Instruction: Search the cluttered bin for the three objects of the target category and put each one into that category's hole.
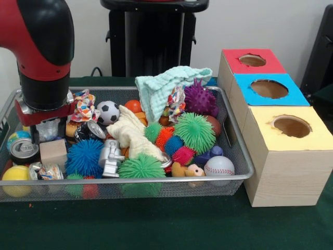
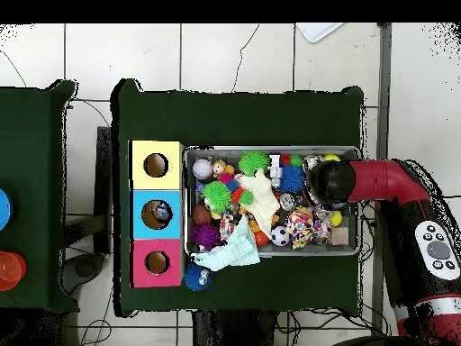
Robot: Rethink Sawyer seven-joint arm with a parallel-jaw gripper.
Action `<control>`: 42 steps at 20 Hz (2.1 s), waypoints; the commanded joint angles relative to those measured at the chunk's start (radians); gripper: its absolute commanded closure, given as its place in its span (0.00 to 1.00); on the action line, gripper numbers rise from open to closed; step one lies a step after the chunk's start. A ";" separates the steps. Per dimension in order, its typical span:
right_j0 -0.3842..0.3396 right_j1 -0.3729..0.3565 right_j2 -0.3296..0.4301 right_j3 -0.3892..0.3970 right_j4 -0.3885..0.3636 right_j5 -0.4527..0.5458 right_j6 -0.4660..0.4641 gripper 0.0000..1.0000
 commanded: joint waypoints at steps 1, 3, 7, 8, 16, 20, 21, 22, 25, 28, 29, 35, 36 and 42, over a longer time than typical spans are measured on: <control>0.014 0.025 -0.054 0.022 -0.041 0.131 -0.213 0.00; 0.014 0.014 -0.061 0.031 -0.037 0.143 -0.215 0.00; 0.018 0.008 -0.071 0.037 -0.034 0.148 -0.211 0.00; 0.020 0.008 -0.073 0.037 -0.033 0.149 -0.210 0.00; 0.032 0.010 -0.091 0.038 -0.027 0.177 -0.202 0.00; 0.078 -0.022 -0.122 0.030 -0.030 0.265 -0.195 0.00; 0.085 -0.029 -0.131 0.029 -0.034 0.279 -0.194 0.00; 0.089 -0.034 -0.137 0.036 -0.033 0.278 -0.186 0.00; 0.097 -0.042 -0.153 0.054 -0.030 0.273 -0.163 0.00; 0.107 -0.040 -0.164 0.065 -0.029 0.269 -0.141 0.00; 0.110 -0.039 -0.170 0.064 -0.030 0.277 -0.139 0.00; 0.132 -0.031 -0.197 0.058 -0.037 0.296 -0.119 0.00; 0.134 -0.031 -0.200 0.060 -0.037 0.291 -0.114 0.00; 0.125 -0.036 -0.212 0.084 -0.017 0.235 -0.095 1.00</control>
